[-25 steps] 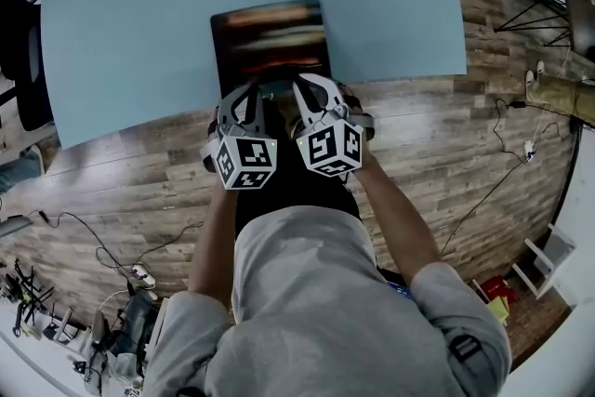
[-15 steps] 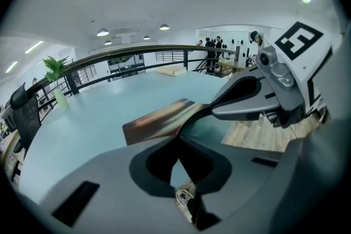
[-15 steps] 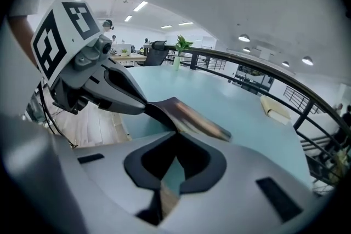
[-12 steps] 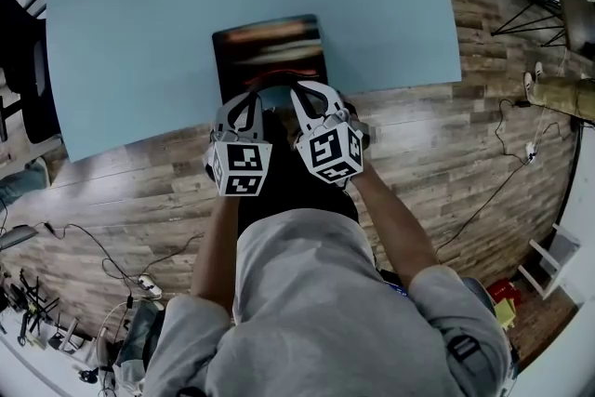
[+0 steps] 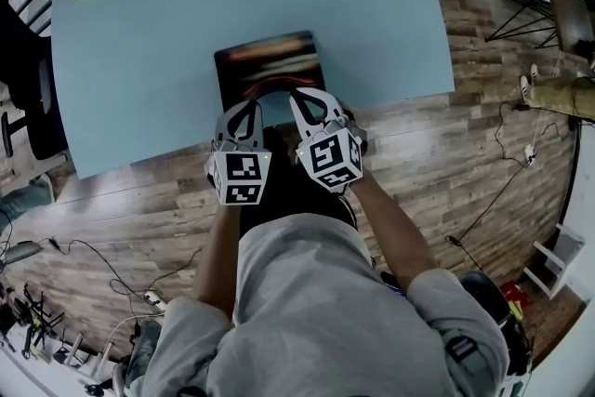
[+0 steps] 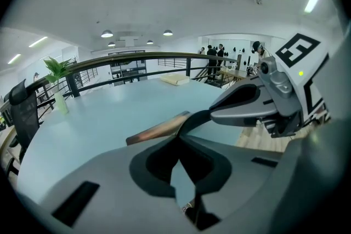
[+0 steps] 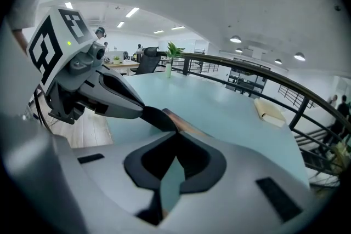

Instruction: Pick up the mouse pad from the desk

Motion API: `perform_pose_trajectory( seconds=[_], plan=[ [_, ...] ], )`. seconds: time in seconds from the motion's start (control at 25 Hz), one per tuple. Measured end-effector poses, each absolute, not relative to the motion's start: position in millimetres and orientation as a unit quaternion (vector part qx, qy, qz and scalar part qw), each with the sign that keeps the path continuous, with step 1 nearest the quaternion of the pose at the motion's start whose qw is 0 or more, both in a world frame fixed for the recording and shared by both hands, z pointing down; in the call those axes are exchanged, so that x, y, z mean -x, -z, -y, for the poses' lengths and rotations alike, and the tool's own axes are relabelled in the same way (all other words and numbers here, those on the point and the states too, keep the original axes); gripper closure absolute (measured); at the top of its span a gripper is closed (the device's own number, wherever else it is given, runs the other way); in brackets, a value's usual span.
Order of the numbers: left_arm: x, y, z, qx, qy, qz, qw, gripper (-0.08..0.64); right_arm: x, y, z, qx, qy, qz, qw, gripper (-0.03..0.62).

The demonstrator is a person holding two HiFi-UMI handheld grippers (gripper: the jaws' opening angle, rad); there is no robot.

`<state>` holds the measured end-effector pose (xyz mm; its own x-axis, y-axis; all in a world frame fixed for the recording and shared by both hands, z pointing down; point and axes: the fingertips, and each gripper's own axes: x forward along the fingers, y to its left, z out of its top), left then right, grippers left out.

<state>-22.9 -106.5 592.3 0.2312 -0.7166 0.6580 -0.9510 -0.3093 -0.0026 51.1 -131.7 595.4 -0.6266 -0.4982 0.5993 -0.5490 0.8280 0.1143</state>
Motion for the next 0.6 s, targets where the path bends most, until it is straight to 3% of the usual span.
perform_pose_trajectory(
  seconds=[0.6],
  plan=[
    [46,-566,151,-0.768,-0.257,0.546,0.214,0.535,-24,-571,174,-0.301,-0.037,0.9,0.313,0.574]
  ],
)
